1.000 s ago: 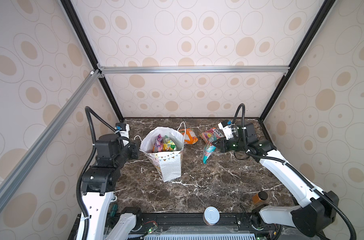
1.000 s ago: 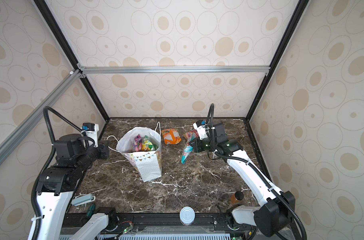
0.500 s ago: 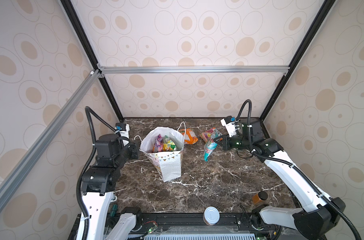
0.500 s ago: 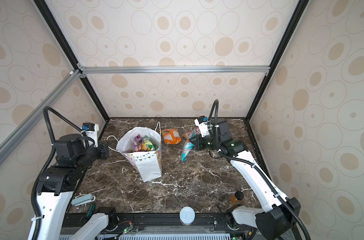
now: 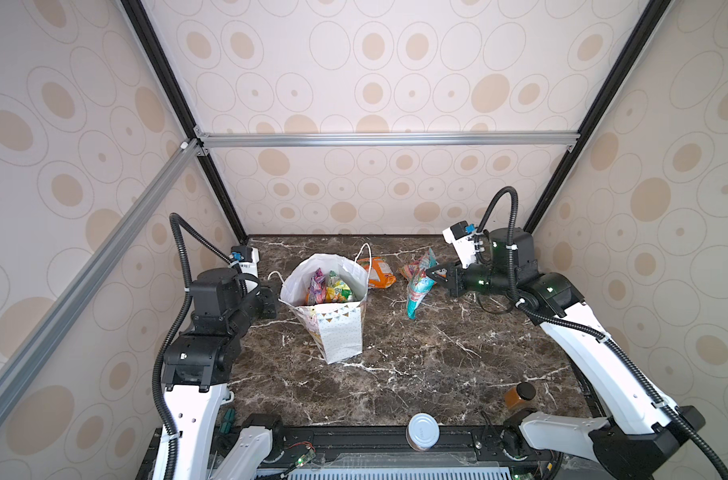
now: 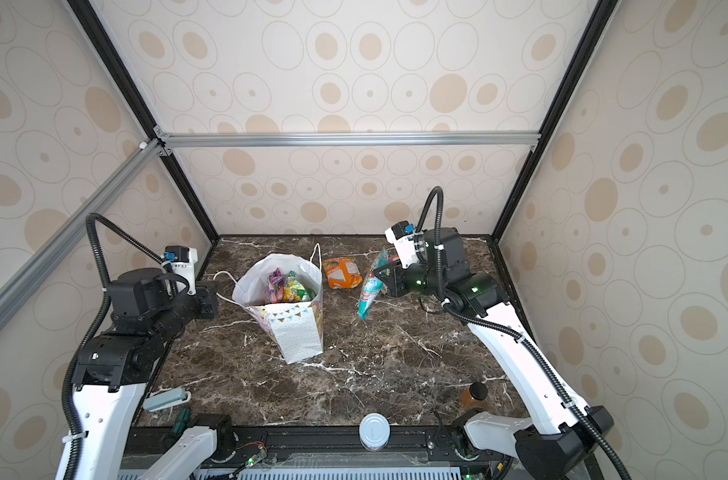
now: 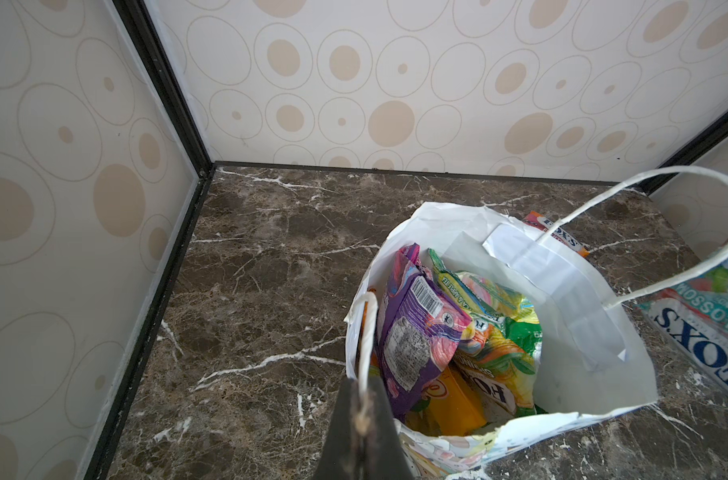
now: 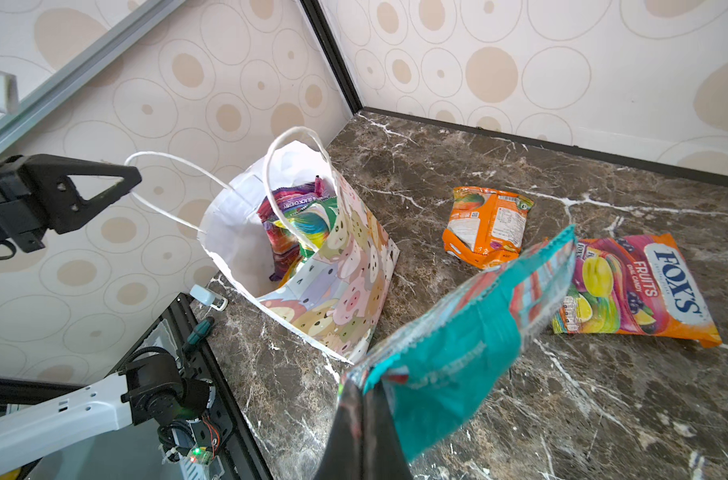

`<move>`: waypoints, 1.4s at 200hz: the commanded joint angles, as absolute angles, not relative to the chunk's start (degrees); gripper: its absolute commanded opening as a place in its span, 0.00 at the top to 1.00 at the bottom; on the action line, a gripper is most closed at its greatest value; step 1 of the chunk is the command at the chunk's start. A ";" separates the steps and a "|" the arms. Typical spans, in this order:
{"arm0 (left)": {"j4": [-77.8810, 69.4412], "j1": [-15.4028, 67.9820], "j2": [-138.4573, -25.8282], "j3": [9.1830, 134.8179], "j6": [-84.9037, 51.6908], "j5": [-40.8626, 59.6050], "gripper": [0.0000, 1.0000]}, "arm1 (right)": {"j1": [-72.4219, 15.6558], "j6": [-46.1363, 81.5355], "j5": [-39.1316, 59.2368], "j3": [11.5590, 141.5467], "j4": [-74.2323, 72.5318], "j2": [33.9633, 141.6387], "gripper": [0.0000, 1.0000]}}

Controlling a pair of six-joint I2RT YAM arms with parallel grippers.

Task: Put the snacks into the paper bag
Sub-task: 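Carry the teal packet with the right gripper over the paper bag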

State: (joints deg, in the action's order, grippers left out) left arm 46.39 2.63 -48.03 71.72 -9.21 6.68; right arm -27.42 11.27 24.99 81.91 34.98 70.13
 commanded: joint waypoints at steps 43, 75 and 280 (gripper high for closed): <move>44.53 2.56 -46.51 72.69 -8.94 6.84 1.00 | -30.71 8.60 22.91 89.25 37.67 69.57 1.00; 44.39 2.63 -46.32 72.42 -8.96 6.94 1.00 | -32.58 8.41 22.89 92.81 38.41 70.07 1.00; 45.24 2.56 -47.20 74.00 -7.37 6.49 1.00 | -51.18 0.75 15.30 119.11 45.57 81.89 1.00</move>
State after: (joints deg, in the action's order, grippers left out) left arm 46.39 2.63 -47.57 71.53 -9.15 7.14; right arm -49.82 3.29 15.92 115.09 46.83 81.06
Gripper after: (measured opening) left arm 0.047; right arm 0.048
